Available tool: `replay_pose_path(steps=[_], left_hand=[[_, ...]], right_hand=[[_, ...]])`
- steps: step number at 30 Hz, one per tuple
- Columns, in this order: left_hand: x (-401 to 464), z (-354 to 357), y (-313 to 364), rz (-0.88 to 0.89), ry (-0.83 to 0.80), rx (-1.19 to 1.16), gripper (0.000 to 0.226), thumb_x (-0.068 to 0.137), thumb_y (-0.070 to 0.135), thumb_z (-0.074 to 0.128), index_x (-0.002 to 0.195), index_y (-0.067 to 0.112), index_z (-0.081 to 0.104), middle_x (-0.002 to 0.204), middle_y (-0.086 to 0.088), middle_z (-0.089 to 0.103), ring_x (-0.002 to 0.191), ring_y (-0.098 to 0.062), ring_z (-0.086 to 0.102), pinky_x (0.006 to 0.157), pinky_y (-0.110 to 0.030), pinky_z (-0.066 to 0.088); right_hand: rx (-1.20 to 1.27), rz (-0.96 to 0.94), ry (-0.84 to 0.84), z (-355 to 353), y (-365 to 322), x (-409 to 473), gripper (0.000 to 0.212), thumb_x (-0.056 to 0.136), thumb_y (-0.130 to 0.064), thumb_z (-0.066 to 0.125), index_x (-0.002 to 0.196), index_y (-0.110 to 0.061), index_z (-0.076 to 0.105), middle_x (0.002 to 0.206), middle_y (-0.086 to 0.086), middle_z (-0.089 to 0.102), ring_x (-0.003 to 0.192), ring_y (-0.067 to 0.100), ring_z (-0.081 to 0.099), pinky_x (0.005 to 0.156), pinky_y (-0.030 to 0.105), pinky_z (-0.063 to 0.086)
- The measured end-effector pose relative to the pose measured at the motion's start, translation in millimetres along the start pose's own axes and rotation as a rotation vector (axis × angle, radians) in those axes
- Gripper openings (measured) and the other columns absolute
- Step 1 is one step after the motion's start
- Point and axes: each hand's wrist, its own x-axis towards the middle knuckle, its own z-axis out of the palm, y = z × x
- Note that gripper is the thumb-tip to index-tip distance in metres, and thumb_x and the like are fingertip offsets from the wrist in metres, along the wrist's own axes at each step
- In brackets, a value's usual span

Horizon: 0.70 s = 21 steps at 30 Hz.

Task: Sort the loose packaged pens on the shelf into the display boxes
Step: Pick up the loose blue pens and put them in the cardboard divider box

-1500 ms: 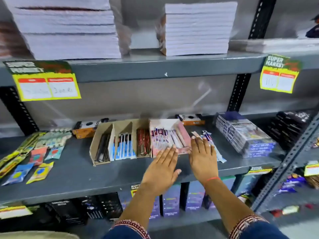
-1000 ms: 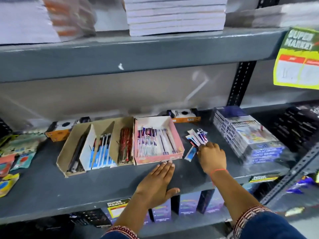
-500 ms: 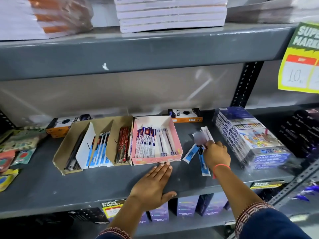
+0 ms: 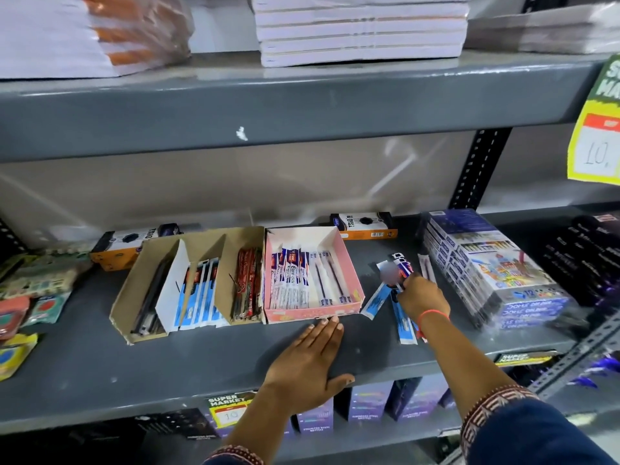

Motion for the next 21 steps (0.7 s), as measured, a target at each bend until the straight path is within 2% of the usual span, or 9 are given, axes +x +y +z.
replay_pose_path(steps=[4,8,10,11,13,15,19,21], left_hand=[[2,1,-1,0.012,-0.030,0.003,0.085,0.081,0.072,0.000,0.144,0.017,-0.014,0.155,0.000,-0.014,0.129,-0.004,-0.024,0.098,-0.021,-0.025],[3,2,-2,0.025,-0.046,-0.012,0.084,0.082,0.071,0.001,0.144,0.017,-0.016,0.155,0.000,-0.013,0.128,-0.004,-0.026,0.097,-0.020,-0.026],[3,1,-2,0.029,-0.039,-0.014,0.083,0.083,0.071,0.002,0.144,0.017,-0.015,0.155,0.001,-0.012,0.127,-0.004,-0.026,0.096,-0.020,-0.026],[3,1,-2,0.030,-0.039,-0.018,0.083,0.083,0.071,0.003,0.144,0.017,-0.014,0.155,0.001,-0.012,0.127,-0.003,-0.025,0.096,-0.020,-0.026],[3,0,-2,0.031,-0.032,-0.026,0.083,0.084,0.070,0.005,0.144,0.016,-0.013,0.155,0.002,-0.010,0.127,-0.002,-0.024,0.095,-0.019,-0.025],[2,-1,-2,0.030,-0.006,-0.023,0.083,0.085,0.070,0.008,0.145,0.016,-0.011,0.156,0.000,-0.009,0.130,-0.003,-0.022,0.094,-0.018,-0.027],[1,0,-2,0.023,0.036,-0.013,0.082,0.086,0.068,0.014,0.146,0.015,-0.005,0.156,-0.003,-0.004,0.141,-0.013,-0.008,0.093,-0.016,-0.028],[1,0,-1,0.020,0.047,-0.007,0.085,0.084,0.070,0.010,0.147,0.015,-0.003,0.157,-0.003,-0.002,0.141,-0.015,-0.006,0.094,-0.018,-0.029]], right_hand=[[0.105,0.037,-0.031,1,-6,2,0.024,0.087,-0.005,0.050,0.106,0.002,0.061,0.108,0.022,0.067,0.099,0.036,0.063,0.080,0.038,0.050],[0.237,0.043,-0.021,-12,-13,5,0.025,0.085,-0.010,0.056,0.099,0.007,0.065,0.100,0.024,0.068,0.099,0.036,0.064,0.083,0.035,0.049],[0.433,0.007,0.062,-22,-18,4,0.017,0.083,-0.011,0.063,0.087,0.004,0.068,0.083,0.018,0.065,0.089,0.029,0.064,0.082,0.033,0.049],[0.621,-0.015,0.075,-28,-21,1,0.006,0.081,-0.006,0.065,0.077,-0.001,0.067,0.075,0.012,0.065,0.081,0.022,0.063,0.078,0.029,0.049],[1.018,-0.058,-0.007,-41,-29,-10,0.027,0.080,0.008,0.062,0.062,-0.011,0.058,0.051,-0.005,0.066,0.058,0.009,0.061,0.060,0.017,0.049],[1.218,-0.102,-0.158,-49,-33,-27,0.032,0.082,0.010,0.058,0.062,-0.015,0.058,0.042,-0.010,0.064,0.047,0.004,0.057,0.049,0.013,0.045],[1.323,-0.211,-0.312,-51,-32,-58,0.027,0.083,0.009,0.057,0.073,-0.016,0.063,0.053,-0.009,0.069,0.051,0.001,0.061,0.059,0.018,0.045],[1.352,-0.230,-0.334,-48,-27,-65,0.027,0.082,0.010,0.057,0.074,-0.015,0.062,0.054,-0.009,0.070,0.050,-0.001,0.063,0.056,0.014,0.048]])
